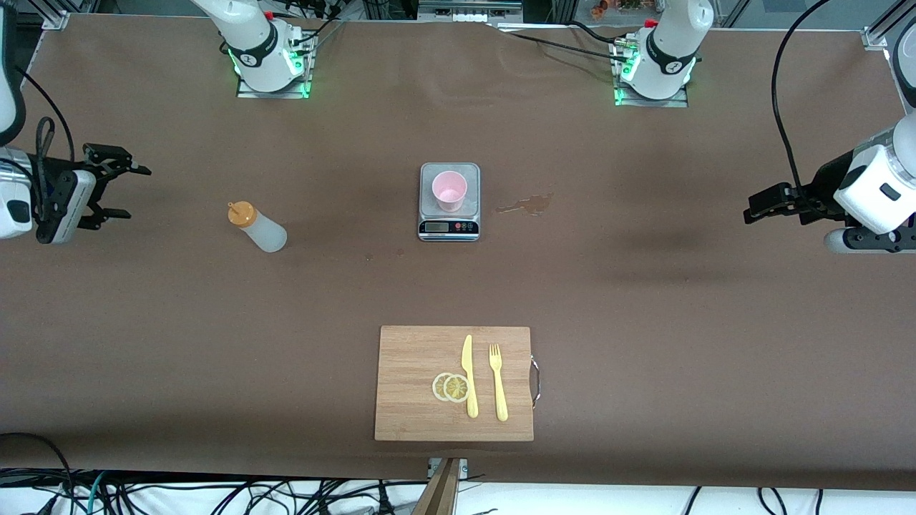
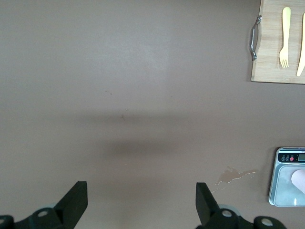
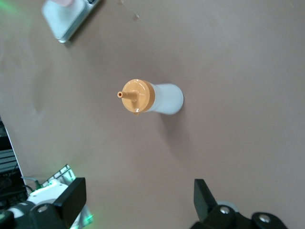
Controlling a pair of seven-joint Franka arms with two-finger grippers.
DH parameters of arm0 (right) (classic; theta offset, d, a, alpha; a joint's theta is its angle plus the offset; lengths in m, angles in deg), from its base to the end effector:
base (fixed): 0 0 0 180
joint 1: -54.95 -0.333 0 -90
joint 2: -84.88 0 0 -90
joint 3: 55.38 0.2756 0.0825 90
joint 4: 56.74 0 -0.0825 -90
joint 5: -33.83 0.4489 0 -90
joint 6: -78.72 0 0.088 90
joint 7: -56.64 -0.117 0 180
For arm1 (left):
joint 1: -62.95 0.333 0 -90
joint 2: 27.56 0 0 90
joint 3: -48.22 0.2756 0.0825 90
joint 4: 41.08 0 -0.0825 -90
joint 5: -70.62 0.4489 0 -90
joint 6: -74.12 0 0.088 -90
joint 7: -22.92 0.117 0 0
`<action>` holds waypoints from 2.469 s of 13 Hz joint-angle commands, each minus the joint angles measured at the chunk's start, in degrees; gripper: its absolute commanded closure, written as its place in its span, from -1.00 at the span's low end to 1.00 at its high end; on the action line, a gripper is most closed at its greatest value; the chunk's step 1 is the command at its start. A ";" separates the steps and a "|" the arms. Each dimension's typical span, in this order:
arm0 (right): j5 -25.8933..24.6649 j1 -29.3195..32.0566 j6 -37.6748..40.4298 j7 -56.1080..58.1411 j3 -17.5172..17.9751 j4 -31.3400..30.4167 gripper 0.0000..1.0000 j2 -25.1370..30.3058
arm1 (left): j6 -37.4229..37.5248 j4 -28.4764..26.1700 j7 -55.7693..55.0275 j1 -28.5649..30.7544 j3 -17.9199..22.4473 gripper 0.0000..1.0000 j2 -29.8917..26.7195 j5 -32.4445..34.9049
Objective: Add sauce to pink cup with both arms
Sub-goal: 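Move the right gripper toward the white sauce bottle, then close the right gripper around the sauce bottle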
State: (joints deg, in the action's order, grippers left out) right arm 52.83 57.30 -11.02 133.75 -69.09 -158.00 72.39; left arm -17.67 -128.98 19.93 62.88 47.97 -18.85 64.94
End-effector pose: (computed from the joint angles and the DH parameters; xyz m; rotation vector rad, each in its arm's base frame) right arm 0.6068 -0.1308 0.3439 -2.3343 -1.2632 0.1083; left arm 0.6565 -0.0148 0.4998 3.0406 0.0820 -0.1323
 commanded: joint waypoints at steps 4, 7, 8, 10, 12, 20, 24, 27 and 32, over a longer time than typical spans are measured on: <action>15.86 5.46 -0.53 27.51 0.00 0.10 -0.99 -11.30 | 0.99 1.42 1.50 0.42 -0.71 -1.00 0.34 2.51; 22.65 8.19 1.13 42.03 0.00 -0.16 -0.99 -17.20 | 1.17 1.77 1.50 0.34 -0.71 -1.00 0.69 2.51; 24.66 8.55 1.84 45.46 0.09 -0.17 -0.99 -18.69 | 1.25 1.77 1.50 0.07 -0.71 -1.00 0.87 2.60; 29.50 9.16 4.12 52.84 0.09 -0.25 -0.99 -21.50 | 1.25 1.86 1.50 0.25 -0.71 -1.00 0.87 2.60; 34.93 9.60 6.75 61.01 0.09 -0.43 -0.99 -25.98 | 1.52 1.77 1.59 0.51 -0.62 -1.00 0.87 2.60; 37.25 8.64 15.73 76.41 1.14 -0.52 -0.98 -31.53 | 1.69 1.86 1.59 0.51 -0.62 -1.00 0.96 2.60; 37.16 7.23 15.82 79.42 1.76 -0.34 -0.98 -31.98 | 1.69 1.86 1.59 0.42 -0.62 -1.00 0.96 2.60; 38.03 4.95 15.47 79.77 1.93 -0.34 -0.98 -32.24 | 1.69 2.03 1.59 0.42 -0.62 -1.00 0.96 2.51; 40.06 2.40 16.08 80.48 1.93 -0.34 -0.85 -34.79 | 1.69 2.30 1.59 0.42 -0.62 -1.00 0.96 2.51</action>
State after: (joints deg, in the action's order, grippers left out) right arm 91.83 60.49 3.93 212.01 -66.88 -158.76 39.18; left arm -17.26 -128.57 20.11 62.96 47.70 -18.69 66.22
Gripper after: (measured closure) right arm 0.013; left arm 0.000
